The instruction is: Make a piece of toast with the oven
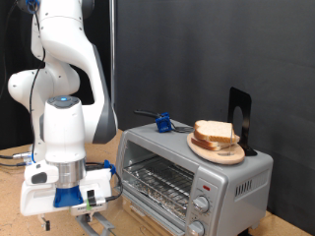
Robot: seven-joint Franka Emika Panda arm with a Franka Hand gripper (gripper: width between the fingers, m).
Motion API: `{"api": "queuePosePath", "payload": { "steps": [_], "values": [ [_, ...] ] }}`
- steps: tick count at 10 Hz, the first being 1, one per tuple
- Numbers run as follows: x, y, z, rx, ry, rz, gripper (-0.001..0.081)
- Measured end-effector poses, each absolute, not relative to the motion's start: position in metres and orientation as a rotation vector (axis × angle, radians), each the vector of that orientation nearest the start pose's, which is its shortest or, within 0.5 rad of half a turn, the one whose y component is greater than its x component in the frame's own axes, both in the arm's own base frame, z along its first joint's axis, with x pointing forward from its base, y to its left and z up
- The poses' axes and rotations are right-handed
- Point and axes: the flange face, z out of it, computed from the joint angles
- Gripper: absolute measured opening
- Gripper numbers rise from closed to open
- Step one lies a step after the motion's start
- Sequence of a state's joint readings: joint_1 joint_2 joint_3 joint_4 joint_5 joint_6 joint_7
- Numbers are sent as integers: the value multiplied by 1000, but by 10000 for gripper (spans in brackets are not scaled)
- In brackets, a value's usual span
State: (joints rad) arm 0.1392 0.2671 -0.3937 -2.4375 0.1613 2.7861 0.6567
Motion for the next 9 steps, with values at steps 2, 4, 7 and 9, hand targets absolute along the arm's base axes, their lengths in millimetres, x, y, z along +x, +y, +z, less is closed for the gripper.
{"api": "queuePosePath", "payload": {
  "steps": [2, 4, 7, 9],
  "values": [
    [462, -143, 200, -2762, 1590, -137, 808],
    [447, -151, 192, -2775, 1613, -152, 808],
    [425, -166, 191, -2779, 1625, -135, 808],
    [419, -166, 196, -2776, 1601, -137, 808]
  ]
}}
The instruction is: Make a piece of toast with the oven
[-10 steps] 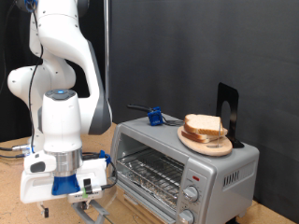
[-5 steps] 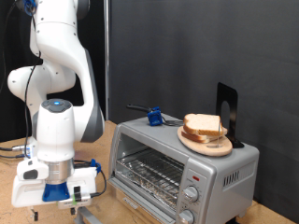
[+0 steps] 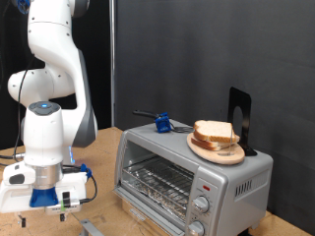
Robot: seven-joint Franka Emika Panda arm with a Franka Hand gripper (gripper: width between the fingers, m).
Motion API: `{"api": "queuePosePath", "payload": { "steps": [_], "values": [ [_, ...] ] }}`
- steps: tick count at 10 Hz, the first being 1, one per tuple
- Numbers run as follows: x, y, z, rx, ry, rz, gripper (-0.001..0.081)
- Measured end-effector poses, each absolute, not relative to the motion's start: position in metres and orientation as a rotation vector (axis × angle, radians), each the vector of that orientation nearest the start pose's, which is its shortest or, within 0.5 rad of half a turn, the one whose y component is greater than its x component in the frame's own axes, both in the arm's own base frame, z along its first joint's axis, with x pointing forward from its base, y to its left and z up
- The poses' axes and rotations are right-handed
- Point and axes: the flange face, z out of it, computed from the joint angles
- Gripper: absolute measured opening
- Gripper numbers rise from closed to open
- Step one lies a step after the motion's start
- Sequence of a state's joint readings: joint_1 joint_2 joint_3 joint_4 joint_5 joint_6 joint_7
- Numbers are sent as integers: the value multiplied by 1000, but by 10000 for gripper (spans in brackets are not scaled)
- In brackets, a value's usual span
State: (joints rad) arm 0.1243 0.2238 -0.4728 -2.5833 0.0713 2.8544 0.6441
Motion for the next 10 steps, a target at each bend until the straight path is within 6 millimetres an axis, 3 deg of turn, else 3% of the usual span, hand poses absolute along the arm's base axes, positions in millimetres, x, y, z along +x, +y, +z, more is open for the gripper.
{"api": "queuePosePath", "payload": {
  "steps": [2, 3, 6, 10],
  "values": [
    [423, -157, 203, -2750, 1511, -101, 808],
    [424, -152, 216, -2718, 1441, -88, 808],
    [421, -140, 265, -2546, 1187, -86, 808],
    [416, -134, 332, -2361, 1042, -125, 808]
  ]
}}
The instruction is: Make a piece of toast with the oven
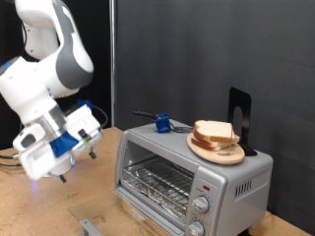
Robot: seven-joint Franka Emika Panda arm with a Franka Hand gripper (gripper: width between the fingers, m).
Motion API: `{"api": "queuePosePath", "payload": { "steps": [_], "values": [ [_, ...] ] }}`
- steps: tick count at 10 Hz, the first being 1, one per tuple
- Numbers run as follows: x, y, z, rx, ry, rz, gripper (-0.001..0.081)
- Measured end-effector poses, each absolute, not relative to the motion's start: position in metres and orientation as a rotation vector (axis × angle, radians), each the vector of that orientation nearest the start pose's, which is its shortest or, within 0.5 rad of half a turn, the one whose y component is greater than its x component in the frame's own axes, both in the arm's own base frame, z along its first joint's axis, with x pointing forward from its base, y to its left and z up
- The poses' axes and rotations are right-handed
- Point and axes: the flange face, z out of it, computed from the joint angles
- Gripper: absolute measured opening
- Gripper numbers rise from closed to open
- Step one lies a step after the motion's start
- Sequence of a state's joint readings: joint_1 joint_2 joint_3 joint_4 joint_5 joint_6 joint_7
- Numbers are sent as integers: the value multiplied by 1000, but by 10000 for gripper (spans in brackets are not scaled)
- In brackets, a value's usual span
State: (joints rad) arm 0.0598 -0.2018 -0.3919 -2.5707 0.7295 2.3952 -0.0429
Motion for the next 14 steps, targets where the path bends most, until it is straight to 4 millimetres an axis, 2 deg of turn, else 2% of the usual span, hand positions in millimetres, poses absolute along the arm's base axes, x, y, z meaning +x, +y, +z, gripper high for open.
{"api": "queuePosePath", "payload": {
  "steps": [4, 6, 8, 10, 11, 14],
  "values": [
    [410, -119, 400, -2328, 1019, -124, 808],
    [406, -116, 406, -2333, 1045, -122, 808],
    [414, -107, 414, -2217, 1053, -190, 808],
    [427, -81, 438, -2122, 1025, -244, 808],
    [431, -64, 448, -2140, 986, -248, 808],
    [437, -9, 469, -2354, 778, -272, 808]
  ]
}}
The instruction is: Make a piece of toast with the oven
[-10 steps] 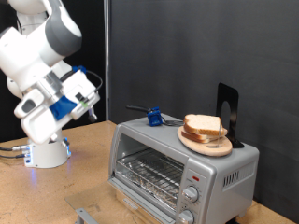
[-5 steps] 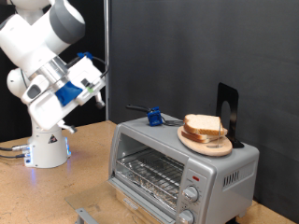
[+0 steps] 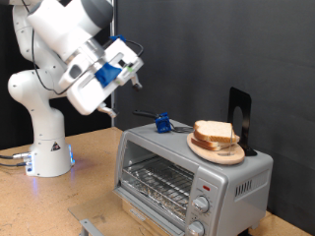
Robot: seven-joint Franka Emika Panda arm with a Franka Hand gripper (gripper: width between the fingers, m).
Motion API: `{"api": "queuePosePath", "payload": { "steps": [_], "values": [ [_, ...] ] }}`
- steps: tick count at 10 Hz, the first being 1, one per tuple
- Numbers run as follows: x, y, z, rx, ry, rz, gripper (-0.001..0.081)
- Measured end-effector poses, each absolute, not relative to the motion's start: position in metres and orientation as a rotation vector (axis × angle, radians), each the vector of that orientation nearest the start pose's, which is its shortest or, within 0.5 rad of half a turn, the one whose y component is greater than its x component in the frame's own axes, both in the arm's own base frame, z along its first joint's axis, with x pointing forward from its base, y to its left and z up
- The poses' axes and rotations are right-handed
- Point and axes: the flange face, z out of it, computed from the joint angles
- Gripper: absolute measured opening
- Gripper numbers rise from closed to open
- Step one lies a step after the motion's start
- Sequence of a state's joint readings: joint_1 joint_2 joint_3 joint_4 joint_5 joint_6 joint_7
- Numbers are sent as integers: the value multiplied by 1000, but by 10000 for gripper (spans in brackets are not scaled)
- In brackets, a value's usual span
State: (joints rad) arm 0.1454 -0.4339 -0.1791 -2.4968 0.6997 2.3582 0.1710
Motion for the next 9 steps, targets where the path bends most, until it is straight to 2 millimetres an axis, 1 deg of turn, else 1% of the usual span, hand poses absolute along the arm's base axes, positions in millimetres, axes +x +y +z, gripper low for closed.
{"api": "queuePosePath", "payload": {
  "steps": [1, 2, 3, 4, 5, 6, 7, 9],
  "values": [
    [436, 8, 475, -2462, 679, -274, 808],
    [434, 26, 481, -2519, 615, -267, 808],
    [432, 45, 487, -2524, 644, -245, 808],
    [430, 52, 491, -2524, 706, -230, 808],
    [430, 51, 490, -2530, 670, -238, 808],
    [429, 51, 488, -2554, 569, -220, 808],
    [429, 57, 491, -2575, 427, -214, 808],
    [425, 85, 505, -2611, 158, -194, 808]
  ]
}}
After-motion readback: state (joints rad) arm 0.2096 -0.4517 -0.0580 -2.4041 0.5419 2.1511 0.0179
